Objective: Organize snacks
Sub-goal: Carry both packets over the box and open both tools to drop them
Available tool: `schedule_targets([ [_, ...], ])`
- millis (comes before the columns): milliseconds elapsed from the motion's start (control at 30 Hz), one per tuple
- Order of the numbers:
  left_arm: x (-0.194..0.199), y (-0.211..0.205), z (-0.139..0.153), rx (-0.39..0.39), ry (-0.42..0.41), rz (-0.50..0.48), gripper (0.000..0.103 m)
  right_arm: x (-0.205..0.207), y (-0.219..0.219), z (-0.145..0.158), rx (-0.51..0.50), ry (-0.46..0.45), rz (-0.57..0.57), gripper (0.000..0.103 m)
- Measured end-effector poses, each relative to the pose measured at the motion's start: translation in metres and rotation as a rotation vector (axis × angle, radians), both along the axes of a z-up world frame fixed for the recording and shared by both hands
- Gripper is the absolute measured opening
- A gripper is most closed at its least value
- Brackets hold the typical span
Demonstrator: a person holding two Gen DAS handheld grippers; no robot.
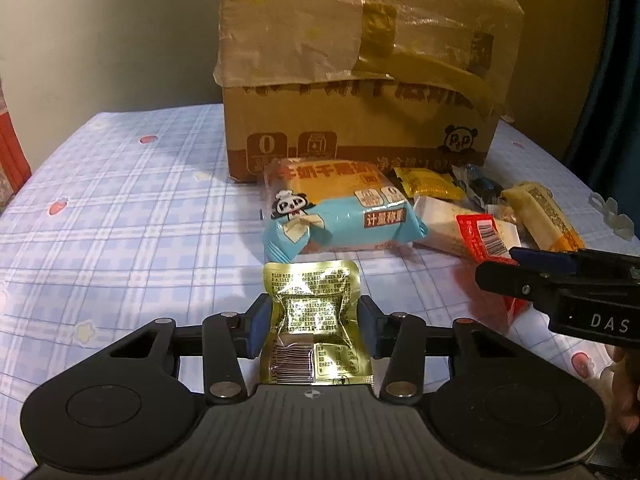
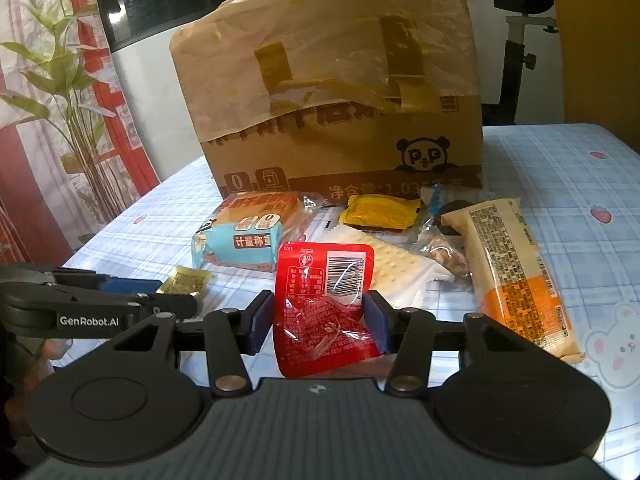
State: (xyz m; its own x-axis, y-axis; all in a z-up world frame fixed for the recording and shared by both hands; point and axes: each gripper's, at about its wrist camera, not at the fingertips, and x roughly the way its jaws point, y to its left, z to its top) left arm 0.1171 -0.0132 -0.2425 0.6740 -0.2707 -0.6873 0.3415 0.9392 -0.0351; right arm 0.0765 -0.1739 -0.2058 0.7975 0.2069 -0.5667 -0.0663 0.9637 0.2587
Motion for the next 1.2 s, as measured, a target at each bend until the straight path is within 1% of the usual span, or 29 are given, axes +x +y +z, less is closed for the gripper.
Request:
schedule_targets([
  [167, 0.0, 0.002, 0.011, -0.003, -0.036, 0.005, 0.049, 0.0, -0.002, 0.005, -0.001, -0.015, -0.009, 0.052],
  [333, 0.004, 0.006, 0.035, -0.024, -0.092, 0.019, 0.049, 0.003, -0.006, 0.021, -0.01, -0.058, -0.011, 0.052],
  [500, 0.014, 0.011, 0.072, -0.055, -0.18, 0.033, 0.049, 0.013, -0.014, 0.047, 0.0, -0.117, -0.019, 0.052],
  [733, 0.029, 0.011, 0.133, -0.089, -0.312, 0.023, 0.049, 0.031, -0.023, 0.102, -0.042, -0.25, -0.009, 0.052],
  [867, 0.044, 0.006, 0.164, -0.108, -0.37, 0.023, 0.049, 0.048, -0.032, 0.135, -0.052, -0.317, -0.011, 0.052],
  [967, 0.056, 0.001, 0.186, -0.123, -0.418, 0.015, 0.049, 0.068, -0.038, 0.159, -0.077, -0.366, -0.026, 0.052],
  [1033, 0.068, -0.008, 0.198, -0.124, -0.444, 0.013, 0.049, 0.085, -0.04, 0.17, -0.1, -0.387, -0.037, 0.052],
  [1133, 0.09, -0.02, 0.211, -0.127, -0.459, 0.019, 0.049, 0.114, -0.045, 0.181, -0.117, -0.387, -0.056, 0.052],
  [1200, 0.109, -0.029, 0.216, -0.123, -0.449, 0.024, 0.049, 0.135, -0.048, 0.183, -0.135, -0.367, -0.07, 0.052],
])
